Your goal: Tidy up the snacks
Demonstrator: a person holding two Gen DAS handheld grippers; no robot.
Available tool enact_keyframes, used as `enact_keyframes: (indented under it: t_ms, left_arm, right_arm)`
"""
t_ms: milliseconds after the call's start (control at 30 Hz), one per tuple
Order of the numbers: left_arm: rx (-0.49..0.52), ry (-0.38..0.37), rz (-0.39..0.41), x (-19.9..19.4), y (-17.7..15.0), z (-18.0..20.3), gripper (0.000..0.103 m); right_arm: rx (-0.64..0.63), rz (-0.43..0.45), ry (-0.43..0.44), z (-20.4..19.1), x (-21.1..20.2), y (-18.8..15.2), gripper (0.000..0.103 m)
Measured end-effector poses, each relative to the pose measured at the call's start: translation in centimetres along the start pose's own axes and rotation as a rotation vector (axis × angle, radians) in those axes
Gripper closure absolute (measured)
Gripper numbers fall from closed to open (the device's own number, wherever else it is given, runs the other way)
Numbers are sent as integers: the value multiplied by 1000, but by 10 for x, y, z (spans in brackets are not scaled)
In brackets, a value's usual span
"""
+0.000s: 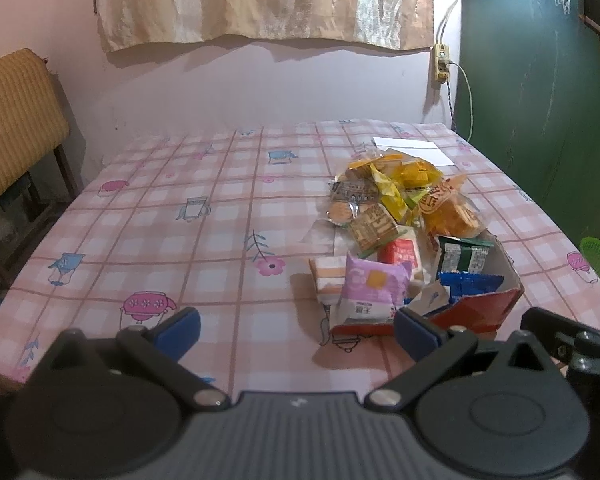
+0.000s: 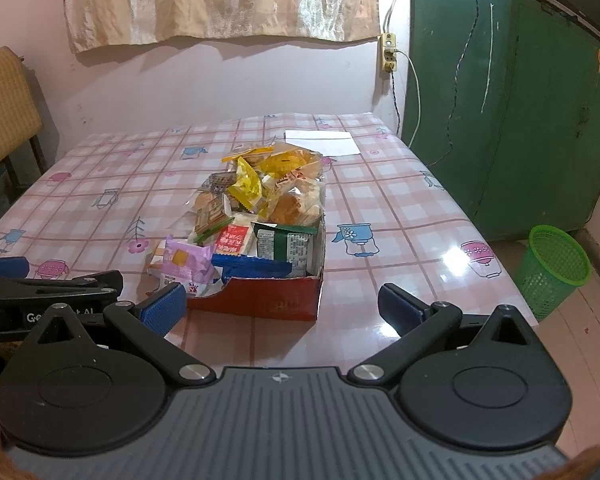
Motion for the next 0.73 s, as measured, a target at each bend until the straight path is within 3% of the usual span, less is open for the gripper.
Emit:
enact_keyframes:
  t_ms: [733]
  left_arm:
    - [2,-21,-4,5,1,1,1]
  right_arm:
    - [-3,-20,8,3,7,0,0]
Point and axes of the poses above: each gripper's, at about its wrist camera, not at the fingertips, and x roughly the way its jaws point, z to its right, y to its top, the point moved 1 cm from there along x, roughly the way its jaws point, and after that the axes turned 7 degrees about -x, right-handed, at the moved point
